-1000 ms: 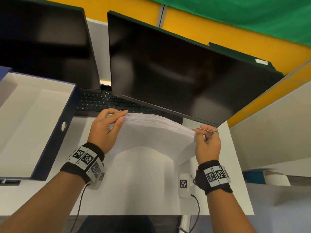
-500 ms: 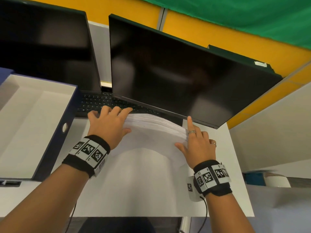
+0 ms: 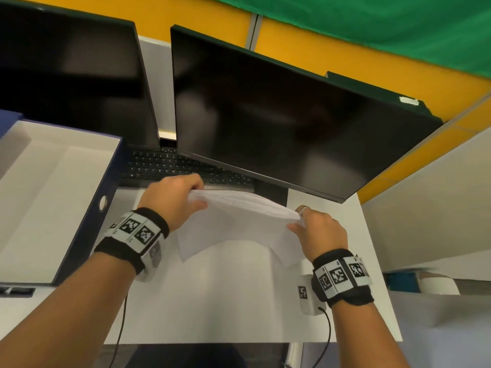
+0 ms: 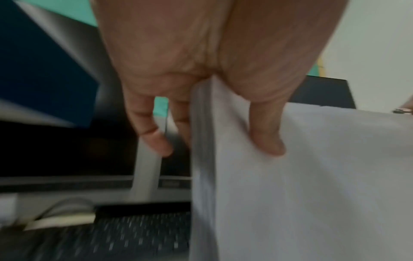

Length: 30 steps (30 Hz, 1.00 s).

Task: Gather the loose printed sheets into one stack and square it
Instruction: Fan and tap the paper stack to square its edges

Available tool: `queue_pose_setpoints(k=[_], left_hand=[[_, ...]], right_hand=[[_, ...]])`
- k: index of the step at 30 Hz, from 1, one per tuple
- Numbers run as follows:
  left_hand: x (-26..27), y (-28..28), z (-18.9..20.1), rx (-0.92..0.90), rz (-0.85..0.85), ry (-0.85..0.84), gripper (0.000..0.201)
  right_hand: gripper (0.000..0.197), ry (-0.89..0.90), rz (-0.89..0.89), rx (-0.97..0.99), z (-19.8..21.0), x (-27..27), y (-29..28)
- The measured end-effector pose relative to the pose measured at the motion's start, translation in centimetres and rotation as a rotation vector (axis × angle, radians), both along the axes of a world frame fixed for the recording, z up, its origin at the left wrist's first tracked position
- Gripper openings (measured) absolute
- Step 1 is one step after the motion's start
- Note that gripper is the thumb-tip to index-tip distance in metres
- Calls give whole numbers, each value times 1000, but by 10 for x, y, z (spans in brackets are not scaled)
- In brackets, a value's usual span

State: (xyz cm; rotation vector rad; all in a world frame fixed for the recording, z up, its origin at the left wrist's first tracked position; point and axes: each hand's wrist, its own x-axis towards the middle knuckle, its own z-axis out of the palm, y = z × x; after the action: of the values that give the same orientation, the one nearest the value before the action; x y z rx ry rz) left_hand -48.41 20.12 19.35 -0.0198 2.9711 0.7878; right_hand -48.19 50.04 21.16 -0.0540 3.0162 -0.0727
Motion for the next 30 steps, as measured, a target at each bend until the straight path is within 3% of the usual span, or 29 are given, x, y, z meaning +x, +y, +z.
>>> queue_pose_setpoints(k=[3, 4, 6, 9, 11, 12, 15, 18, 20, 22, 25, 27, 30], left_hand=[[10, -11, -26, 621, 222, 0, 45], [14, -9, -36, 733, 257, -26, 43], [18, 0, -54, 805, 291, -53, 29], [18, 13, -66, 831, 346, -39, 16], [17, 16, -71, 871, 388, -49, 21], [17, 19, -71, 883, 408, -59, 23], [18, 25, -64, 918, 448, -31, 24], [13, 17, -48, 887, 447, 69, 25], [7, 7, -47, 854, 464, 85, 27], [3, 3, -66, 817, 532, 6, 33], [15, 1, -115, 614, 585, -295, 58], [28, 2, -142, 452, 503, -466, 74], [36, 10, -157, 414, 484, -489, 77]], right_hand=[[37, -15, -34, -16, 4, -1, 7], [38, -19, -51, -32, 1, 0, 9], [40, 46, -115, -186, -7, 3, 16], [69, 243, -362, -728, -26, 14, 30], [83, 222, -550, -1081, -45, 19, 35], [81, 172, -572, -1159, -55, 20, 35], [38, 124, -548, -1137, -75, 16, 28], [27, 192, -558, -1217, -62, 9, 29], [33, 206, -488, -1166, -55, 5, 28], [47, 112, -492, -1032, -69, 2, 24], [66, -234, -550, -831, -119, 6, 26], [64, -357, -553, -722, -148, 16, 27], [60, -322, -598, -750, -165, 23, 21]])
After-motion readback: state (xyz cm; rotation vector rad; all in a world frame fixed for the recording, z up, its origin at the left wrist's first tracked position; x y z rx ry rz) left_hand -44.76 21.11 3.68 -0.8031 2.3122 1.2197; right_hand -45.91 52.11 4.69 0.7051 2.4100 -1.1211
